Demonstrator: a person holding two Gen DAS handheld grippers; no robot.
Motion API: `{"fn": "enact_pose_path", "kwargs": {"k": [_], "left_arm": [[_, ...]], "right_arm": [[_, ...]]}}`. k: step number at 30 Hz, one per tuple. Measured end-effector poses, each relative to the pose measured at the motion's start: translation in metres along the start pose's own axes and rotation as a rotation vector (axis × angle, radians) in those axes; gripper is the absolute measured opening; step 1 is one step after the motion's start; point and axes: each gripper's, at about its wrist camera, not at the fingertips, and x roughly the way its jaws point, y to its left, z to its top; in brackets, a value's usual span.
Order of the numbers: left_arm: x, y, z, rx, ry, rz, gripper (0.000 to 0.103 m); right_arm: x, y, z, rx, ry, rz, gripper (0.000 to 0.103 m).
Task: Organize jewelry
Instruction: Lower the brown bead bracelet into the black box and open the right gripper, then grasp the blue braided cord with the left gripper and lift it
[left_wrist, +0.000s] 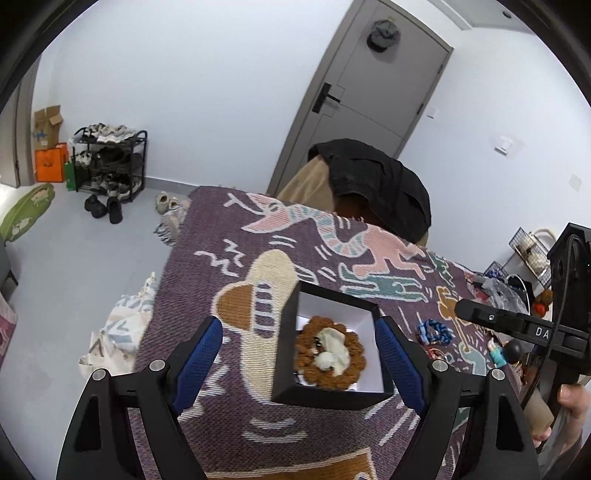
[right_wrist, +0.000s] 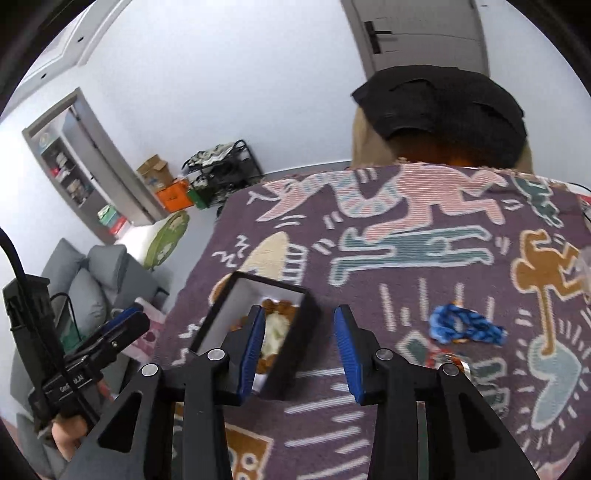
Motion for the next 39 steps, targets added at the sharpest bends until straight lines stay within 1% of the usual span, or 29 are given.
{"fn": "enact_pose_path", "kwargs": {"k": [1,3,6,14,16,18,19,29,32,34,37,38,39], "left_arm": [[0.001,-0.004,0.0,0.004,0.002,-0.003,0.085],[0.003,-0.013,0.0,0.016,0.006,-0.009,0.085],[0.008,-0.028,0.0,0.04,0.015,-0.018,0.085],[0.022,-0.069,-0.001,0.106,0.041,-0.051,0.085],[0.027,-0.078,-0.002,0.12,0.048,-0.059,0.085],[0.032,-0.088,-0.004,0.136,0.059,-0.068,0.085],[0.034,-0.091,-0.004,0.142,0.063,-0.072,0.085],[0.056,-0.131,-0.006,0.22,0.112,-0.106,0.085],[0.066,-0.142,-0.008,0.24,0.133,-0.118,0.085],[0.072,-0.148,-0.009,0.248,0.147,-0.123,0.085],[0.082,-0.156,-0.011,0.263,0.166,-0.129,0.081],[0.086,-0.159,-0.012,0.266,0.174,-0.13,0.079],[0.089,-0.161,-0.012,0.269,0.181,-0.131,0.078]], "right_arm": [[-0.002,-0.004,0.0,0.005,-0.003,-0.005,0.042],[-0.01,-0.018,-0.002,0.021,-0.016,-0.022,0.051],[-0.02,-0.035,-0.005,0.039,-0.031,-0.04,0.052],[-0.037,-0.078,-0.018,0.099,-0.029,-0.091,0.053],[-0.04,-0.085,-0.023,0.11,-0.027,-0.098,0.057],[-0.043,-0.092,-0.027,0.121,-0.035,-0.108,0.066],[-0.045,-0.094,-0.029,0.124,-0.04,-0.111,0.066],[-0.046,-0.128,-0.056,0.193,-0.042,-0.125,0.066],[-0.041,-0.138,-0.063,0.215,-0.028,-0.149,0.066],[-0.036,-0.148,-0.07,0.238,-0.016,-0.15,0.066],[-0.029,-0.158,-0.078,0.256,0.0,-0.151,0.06],[-0.027,-0.161,-0.08,0.26,0.01,-0.151,0.055],[-0.024,-0.164,-0.082,0.263,0.019,-0.151,0.052]]}}
